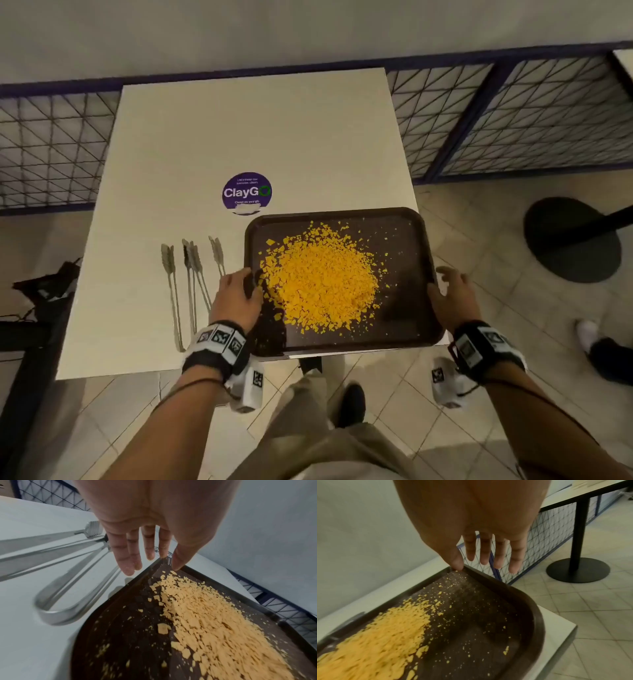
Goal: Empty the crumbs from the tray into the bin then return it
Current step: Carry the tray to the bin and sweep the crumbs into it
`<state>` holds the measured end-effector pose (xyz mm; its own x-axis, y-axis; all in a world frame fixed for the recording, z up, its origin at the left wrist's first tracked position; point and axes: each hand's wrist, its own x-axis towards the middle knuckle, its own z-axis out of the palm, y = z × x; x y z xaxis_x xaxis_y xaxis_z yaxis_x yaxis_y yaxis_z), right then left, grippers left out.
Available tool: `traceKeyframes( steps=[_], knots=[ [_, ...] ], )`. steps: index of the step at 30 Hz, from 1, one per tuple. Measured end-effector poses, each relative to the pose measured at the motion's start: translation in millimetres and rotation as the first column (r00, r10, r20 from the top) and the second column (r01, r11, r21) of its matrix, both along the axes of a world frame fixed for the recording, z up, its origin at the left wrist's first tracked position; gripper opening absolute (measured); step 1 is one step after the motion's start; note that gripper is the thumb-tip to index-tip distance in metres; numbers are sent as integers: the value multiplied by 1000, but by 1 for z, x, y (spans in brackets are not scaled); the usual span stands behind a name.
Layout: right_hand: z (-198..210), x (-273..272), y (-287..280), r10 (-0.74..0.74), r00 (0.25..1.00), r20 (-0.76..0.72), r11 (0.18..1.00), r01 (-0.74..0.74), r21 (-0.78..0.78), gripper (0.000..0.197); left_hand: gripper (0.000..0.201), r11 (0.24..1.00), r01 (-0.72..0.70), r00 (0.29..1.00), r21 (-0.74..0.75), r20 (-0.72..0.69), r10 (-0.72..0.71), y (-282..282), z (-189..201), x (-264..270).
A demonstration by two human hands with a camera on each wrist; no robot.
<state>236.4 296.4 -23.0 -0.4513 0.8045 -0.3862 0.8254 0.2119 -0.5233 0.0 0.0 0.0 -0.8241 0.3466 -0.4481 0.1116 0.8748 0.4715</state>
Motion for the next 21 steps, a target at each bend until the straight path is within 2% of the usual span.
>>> traceKeyframes(
  steps=[4,10,18,21],
  knots=[
    [-14,-14,7,-90,989,119,994,97,-49,56,59,993,25,999,-116,30,-21,13,-13,-20],
    [-22,-19,8,-124,971,203,992,128,-6,42,64,986,-16,999,-166,39,22,21,-29,-25],
    [-17,-29,7,-152,972,180,987,159,-20,34,47,969,-79,990,-235,92,103,26,-37,-35],
    [-14,-33,7,-177,968,175,981,189,-52,33,42,970,-103,986,-220,108,130,26,-37,-38]
  ],
)
